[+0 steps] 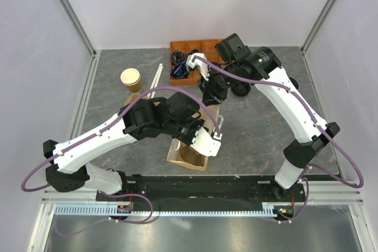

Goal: Pack the takeout coffee

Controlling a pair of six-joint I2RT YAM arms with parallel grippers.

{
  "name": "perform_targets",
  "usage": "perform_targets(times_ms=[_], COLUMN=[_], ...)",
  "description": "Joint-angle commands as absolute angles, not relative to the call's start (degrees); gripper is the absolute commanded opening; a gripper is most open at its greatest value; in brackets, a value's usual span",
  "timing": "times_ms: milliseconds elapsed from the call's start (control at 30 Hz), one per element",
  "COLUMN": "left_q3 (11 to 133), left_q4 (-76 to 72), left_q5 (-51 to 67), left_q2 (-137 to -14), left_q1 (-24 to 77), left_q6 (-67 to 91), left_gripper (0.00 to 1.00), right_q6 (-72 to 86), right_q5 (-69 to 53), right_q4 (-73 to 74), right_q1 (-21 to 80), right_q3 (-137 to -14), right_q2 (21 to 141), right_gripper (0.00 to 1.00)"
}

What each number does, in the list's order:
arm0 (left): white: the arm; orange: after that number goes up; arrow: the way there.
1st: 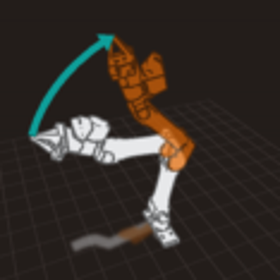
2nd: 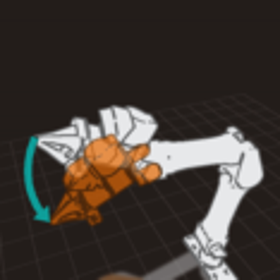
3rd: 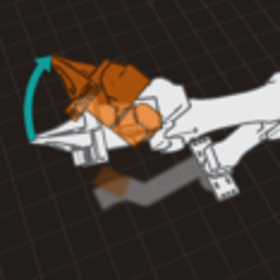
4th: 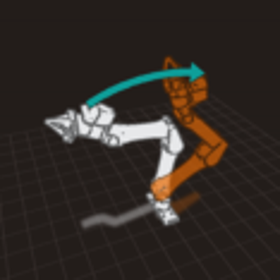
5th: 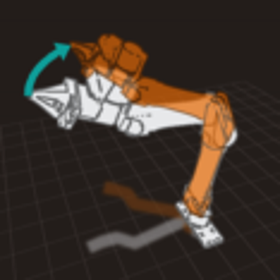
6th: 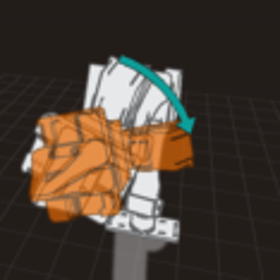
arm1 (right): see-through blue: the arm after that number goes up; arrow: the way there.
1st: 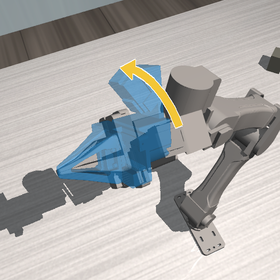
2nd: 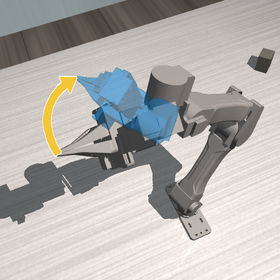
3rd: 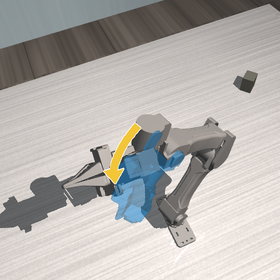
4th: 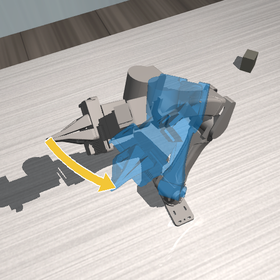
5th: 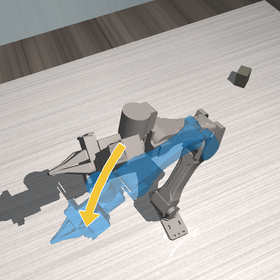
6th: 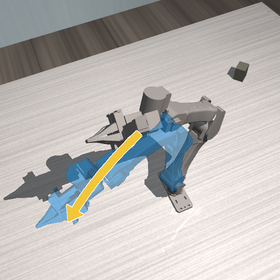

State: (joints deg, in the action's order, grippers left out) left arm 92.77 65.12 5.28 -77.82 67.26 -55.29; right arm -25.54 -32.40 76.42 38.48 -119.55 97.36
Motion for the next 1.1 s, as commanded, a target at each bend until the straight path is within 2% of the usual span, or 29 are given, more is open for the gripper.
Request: perform_targets(times_ms=[0,167,333,433,533,567,667,1067], left_q3=[92.11,91.58,91.58,91.32,91.41,91.58,92.2,87.01], left_q4=[63.99,62.93,62.58,62.58,61.62,61.44,61.35,59.32], left_q5=[6.86,7.03,7.03,6.85,5.8,4.93,2.21,0.18], left_q2=[-76.64,-76.55,-76.55,-76.46,-76.46,-76.81,-77.52,-77.87], left_q1=[67.24,67.24,67.24,67.24,67.24,67.24,67.24,67.32], left_q6=[-53.44,-53.17,-53.0,-52.73,-52.56,-52.38,-52.38,-50.36], left_gripper=[0.02,0.02,0.02,0.02,0.02,0.02,0.03,0.06], right_q6=[-26.63,-27.42,-27.16,-27.42,-27.07,-27.16,-26.9,-27.6], right_q5=[-30.33,-27.07,-24.79,-23.29,-24.16,-24.95,-28.03,-31.12], right_q4=[77.43,76.64,75.15,74.71,74.0,74.09,73.92,74.0], right_q1=[38.67,38.67,38.58,38.67,38.58,38.67,38.67,41.13], right_q3=[-118.75,-117.25,-115.93,-115.58,-116.62,-117.85,-119.0,-114.0], right_q2=[98.35,98.35,98.79,98.44,98.26,98.17,97.21,92.29], right_gripper=[0.46,0.66,0.66,0.56,0.29,0.15,0.0,0.0])
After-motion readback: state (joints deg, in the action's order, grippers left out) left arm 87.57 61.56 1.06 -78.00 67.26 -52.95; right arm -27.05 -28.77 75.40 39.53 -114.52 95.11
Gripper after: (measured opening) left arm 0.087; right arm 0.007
